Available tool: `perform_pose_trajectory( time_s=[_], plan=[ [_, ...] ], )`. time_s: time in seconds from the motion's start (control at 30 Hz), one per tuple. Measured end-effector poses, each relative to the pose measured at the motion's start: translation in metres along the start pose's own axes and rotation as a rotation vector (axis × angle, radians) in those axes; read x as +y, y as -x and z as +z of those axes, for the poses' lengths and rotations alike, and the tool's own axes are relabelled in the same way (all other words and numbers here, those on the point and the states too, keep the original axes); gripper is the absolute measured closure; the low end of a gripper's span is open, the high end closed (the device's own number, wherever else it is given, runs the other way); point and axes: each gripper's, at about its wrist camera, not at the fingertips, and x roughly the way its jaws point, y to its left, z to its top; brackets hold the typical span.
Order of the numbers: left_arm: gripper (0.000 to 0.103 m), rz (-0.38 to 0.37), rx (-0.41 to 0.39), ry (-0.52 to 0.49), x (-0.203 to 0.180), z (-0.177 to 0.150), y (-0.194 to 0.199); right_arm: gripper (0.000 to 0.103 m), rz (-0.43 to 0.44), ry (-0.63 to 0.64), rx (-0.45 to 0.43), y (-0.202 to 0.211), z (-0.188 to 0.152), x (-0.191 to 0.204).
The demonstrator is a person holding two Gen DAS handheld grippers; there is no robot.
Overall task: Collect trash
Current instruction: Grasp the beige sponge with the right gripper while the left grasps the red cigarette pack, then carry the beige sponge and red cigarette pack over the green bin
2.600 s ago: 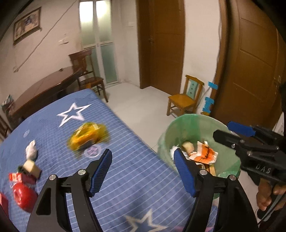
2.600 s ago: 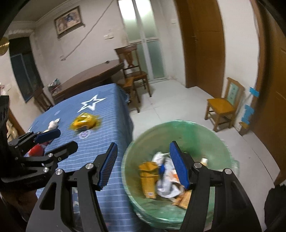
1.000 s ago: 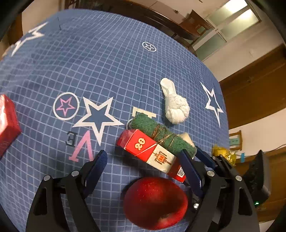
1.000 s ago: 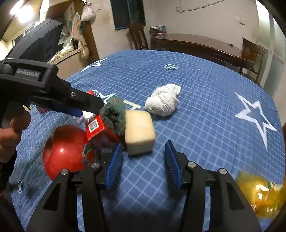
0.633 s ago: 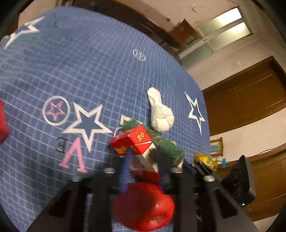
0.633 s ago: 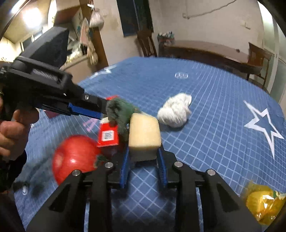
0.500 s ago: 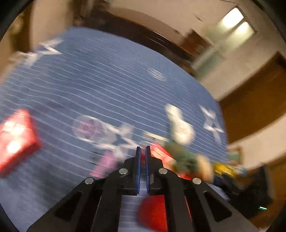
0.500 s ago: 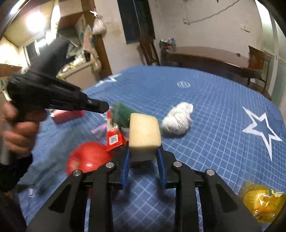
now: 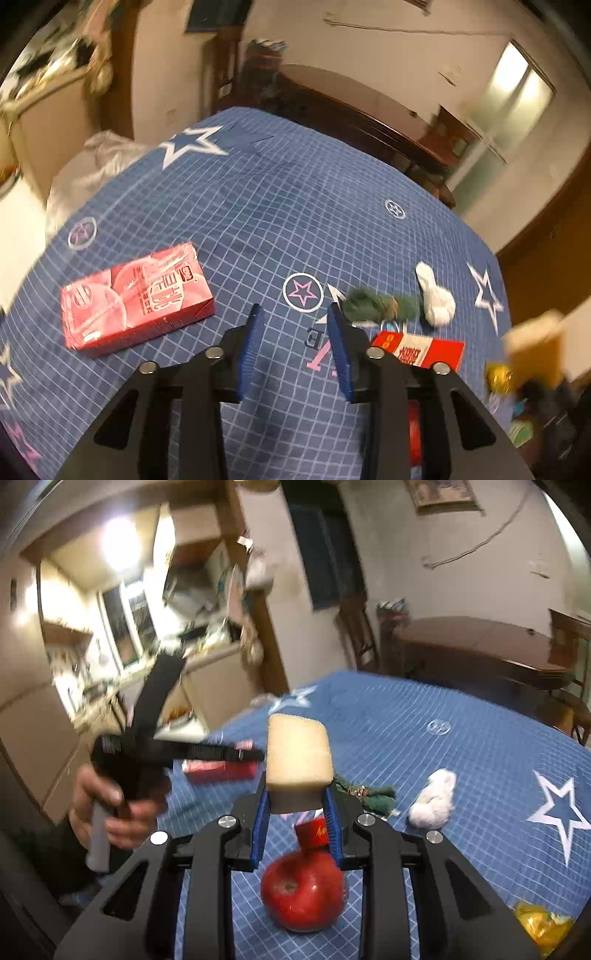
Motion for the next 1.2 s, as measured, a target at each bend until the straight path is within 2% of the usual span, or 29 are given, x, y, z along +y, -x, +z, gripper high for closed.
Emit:
perform_pose_trajectory(
  time_s=[0.1, 0.17, 0.23, 0.3, 0.4, 0.47, 0.6, 0.63, 0.67, 0.7, 0.77, 0.93, 1.03, 1.2],
  plan=[
    [0.053, 0.007, -0.003, -0.097, -0.008, -0.007, 0.005, 0.077, -0.047, -0.044, -0.036, 0.02, -0.003, -0.004],
    [0.05, -0.016, -0.003, -0.154, -0.018, -0.014, 0.007, 0.077, -0.072, -0.081, -0.069, 0.04, -0.013, -0.004],
    [0.041, -0.073, -0.003, -0.202, -0.031, -0.017, 0.012, 0.077, -0.094, -0.112, -0.1, 0.052, -0.023, -0.004],
    [0.032, -0.154, 0.006, -0.294, -0.053, -0.022, 0.017, 0.077, -0.096, -0.161, -0.143, 0.069, -0.037, -0.003],
    [0.019, -0.2, 0.012, -0.457, -0.09, -0.032, 0.024, 0.077, -0.092, -0.215, -0.18, 0.085, -0.058, 0.001],
    [0.016, -0.158, 0.016, -0.579, -0.121, -0.038, 0.016, 0.077, -0.08, -0.242, -0.189, 0.09, -0.07, 0.001],
    [0.016, -0.019, 0.081, -0.706, -0.152, -0.046, -0.021, 0.077, -0.08, -0.297, -0.184, 0.091, -0.093, 0.001],
    [0.024, 0.01, 0.094, -0.734, -0.155, -0.049, -0.029, 0.077, -0.084, -0.307, -0.179, 0.091, -0.098, 0.001],
    [0.037, 0.031, 0.103, -0.742, -0.154, -0.051, -0.037, 0.077, -0.091, -0.33, -0.171, 0.088, -0.104, -0.003],
    [0.068, 0.055, 0.123, -0.734, -0.152, -0.049, -0.046, 0.077, -0.093, -0.344, -0.169, 0.09, -0.108, -0.004],
    [0.076, 0.036, 0.118, -0.688, -0.143, -0.044, -0.05, 0.077, -0.097, -0.365, -0.17, 0.09, -0.112, -0.006],
    [0.078, -0.005, 0.007, -0.597, -0.117, -0.032, -0.018, 0.077, -0.158, -0.377, -0.187, 0.094, -0.111, -0.002],
    [0.078, -0.022, -0.075, -0.542, -0.103, -0.032, 0.022, 0.077, -0.234, -0.359, -0.186, 0.095, -0.107, 0.009],
    [0.078, 0.022, -0.224, -0.511, -0.085, -0.066, 0.091, 0.078, -0.338, -0.296, -0.18, 0.096, -0.103, 0.043]
  ],
)
